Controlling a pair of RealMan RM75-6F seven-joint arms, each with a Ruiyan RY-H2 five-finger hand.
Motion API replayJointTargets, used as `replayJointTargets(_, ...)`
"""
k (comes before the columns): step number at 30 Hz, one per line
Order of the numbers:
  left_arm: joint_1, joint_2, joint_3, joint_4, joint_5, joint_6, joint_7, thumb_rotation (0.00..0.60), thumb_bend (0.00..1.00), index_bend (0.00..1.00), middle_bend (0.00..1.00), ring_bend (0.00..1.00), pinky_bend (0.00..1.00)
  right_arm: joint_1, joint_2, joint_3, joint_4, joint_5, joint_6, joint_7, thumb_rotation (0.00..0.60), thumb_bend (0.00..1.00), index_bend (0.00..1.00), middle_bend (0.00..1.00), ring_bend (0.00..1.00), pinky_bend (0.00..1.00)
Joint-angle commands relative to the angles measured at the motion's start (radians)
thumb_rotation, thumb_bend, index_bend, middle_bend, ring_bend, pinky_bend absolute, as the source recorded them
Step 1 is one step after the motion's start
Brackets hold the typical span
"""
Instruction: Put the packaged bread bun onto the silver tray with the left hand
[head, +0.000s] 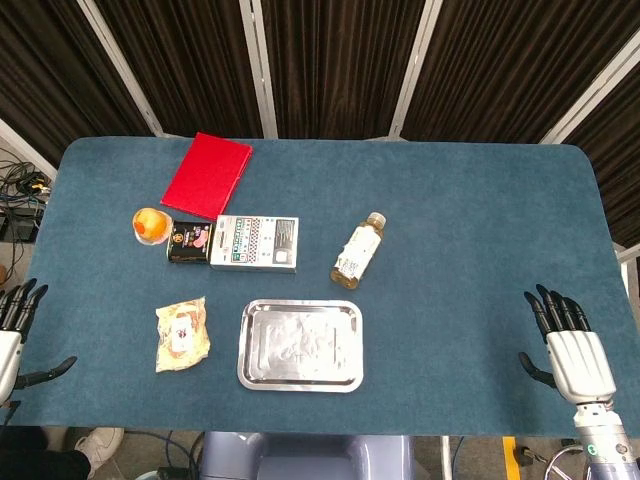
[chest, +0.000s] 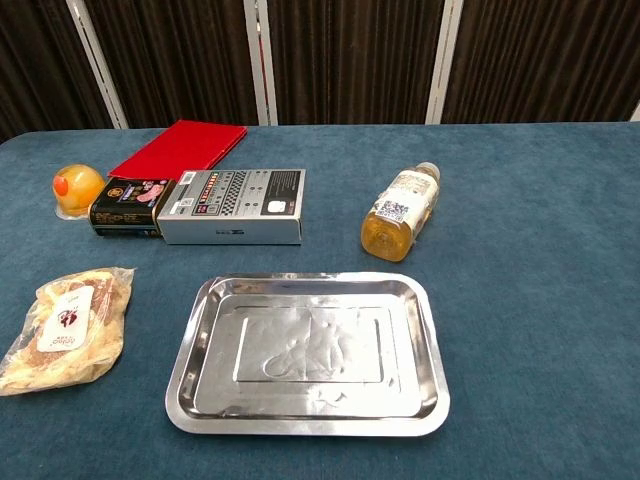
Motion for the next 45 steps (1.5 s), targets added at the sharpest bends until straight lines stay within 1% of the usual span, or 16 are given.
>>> replayJointTargets(1, 0.000, 0.000, 0.000, 0.001, 0.000, 0.000, 0.000, 0.600, 0.06, 0.00, 0.00, 0.00, 0.00, 0.000, 0.000, 0.000, -0.001, 0.000, 0.000, -0.001, 0.600, 0.30, 0.00, 0.00, 0.00, 0.09)
replayJointTargets(9, -0.004, 0.006, 0.013, -0.003, 0.003, -0.023, 0.010, 0.600, 0.06, 0.00, 0.00, 0.00, 0.00, 0.000, 0.000, -0.001, -0.005, -0.002, 0.000, -0.003, 0.600, 0.30, 0.00, 0.00, 0.00, 0.09)
replayJointTargets(13, -0.030, 0.011, 0.028, -0.016, -0.015, -0.101, 0.061, 0.600, 0.06, 0.00, 0.00, 0.00, 0.01, 0.001, -0.002, 0.000, -0.007, 0.004, -0.005, -0.007, 0.600, 0.30, 0.00, 0.00, 0.00, 0.09)
replayJointTargets(15, -0.053, 0.006, 0.029, -0.026, -0.037, -0.159, 0.089, 0.600, 0.07, 0.00, 0.00, 0.00, 0.04, 0.001, -0.001, 0.000, -0.008, 0.006, -0.005, -0.007, 0.600, 0.30, 0.00, 0.00, 0.00, 0.09)
replayJointTargets(18, -0.089, -0.008, 0.022, -0.044, -0.079, -0.237, 0.142, 0.600, 0.07, 0.00, 0.00, 0.00, 0.05, 0.000, 0.000, 0.000, -0.010, 0.005, -0.003, -0.005, 0.600, 0.30, 0.00, 0.00, 0.00, 0.09)
replayJointTargets(24, -0.182, -0.092, -0.001, -0.071, -0.141, -0.369, 0.322, 0.600, 0.06, 0.00, 0.00, 0.00, 0.05, 0.001, 0.001, 0.002, -0.009, 0.005, -0.002, 0.002, 0.600, 0.30, 0.00, 0.00, 0.00, 0.09)
replayJointTargets(27, -0.220, -0.150, -0.017, -0.088, -0.196, -0.419, 0.401, 0.600, 0.07, 0.02, 0.00, 0.00, 0.09, 0.001, 0.002, 0.002, -0.008, 0.006, -0.004, 0.007, 0.600, 0.30, 0.00, 0.00, 0.00, 0.09)
replayJointTargets(31, -0.257, -0.228, -0.038, -0.088, -0.278, -0.451, 0.502, 0.600, 0.07, 0.05, 0.00, 0.00, 0.10, -0.001, 0.006, 0.003, -0.009, 0.005, 0.001, 0.018, 0.600, 0.30, 0.00, 0.00, 0.00, 0.09)
replayJointTargets(34, -0.277, -0.275, -0.045, -0.078, -0.326, -0.455, 0.571, 0.600, 0.07, 0.09, 0.03, 0.01, 0.13, -0.002, 0.008, 0.003, -0.008, 0.004, 0.003, 0.025, 0.600, 0.30, 0.00, 0.00, 0.00, 0.09)
replayJointTargets(37, -0.297, -0.321, -0.054, -0.059, -0.366, -0.453, 0.614, 0.600, 0.10, 0.14, 0.07, 0.05, 0.15, -0.002, 0.010, 0.002, -0.008, 0.002, 0.002, 0.029, 0.600, 0.30, 0.00, 0.00, 0.00, 0.09)
replayJointTargets(38, -0.302, -0.338, -0.058, -0.052, -0.377, -0.449, 0.620, 0.600, 0.12, 0.16, 0.10, 0.08, 0.18, -0.002, 0.010, 0.002, -0.008, 0.001, 0.003, 0.029, 0.600, 0.30, 0.00, 0.00, 0.00, 0.09)
replayJointTargets(40, -0.308, -0.360, -0.062, -0.037, -0.381, -0.439, 0.624, 0.600, 0.16, 0.22, 0.18, 0.15, 0.28, -0.002, 0.010, 0.001, -0.009, 0.000, 0.003, 0.029, 0.600, 0.30, 0.00, 0.00, 0.00, 0.09)
replayJointTargets(42, -0.314, -0.380, -0.060, -0.017, -0.376, -0.426, 0.629, 0.600, 0.23, 0.34, 0.34, 0.30, 0.44, -0.002, 0.011, 0.001, -0.010, 0.000, 0.002, 0.029, 0.600, 0.30, 0.00, 0.00, 0.00, 0.09)
replayJointTargets(43, -0.316, -0.386, -0.060, -0.009, -0.373, -0.419, 0.633, 0.600, 0.26, 0.40, 0.40, 0.36, 0.49, -0.002, 0.011, 0.001, -0.010, 0.000, 0.002, 0.029, 0.600, 0.30, 0.00, 0.00, 0.00, 0.09)
replayJointTargets(45, -0.316, -0.399, -0.060, 0.002, -0.366, -0.400, 0.632, 0.600, 0.32, 0.54, 0.57, 0.51, 0.62, -0.002, 0.011, 0.001, -0.011, 0.000, 0.002, 0.030, 0.600, 0.30, 0.00, 0.00, 0.00, 0.09)
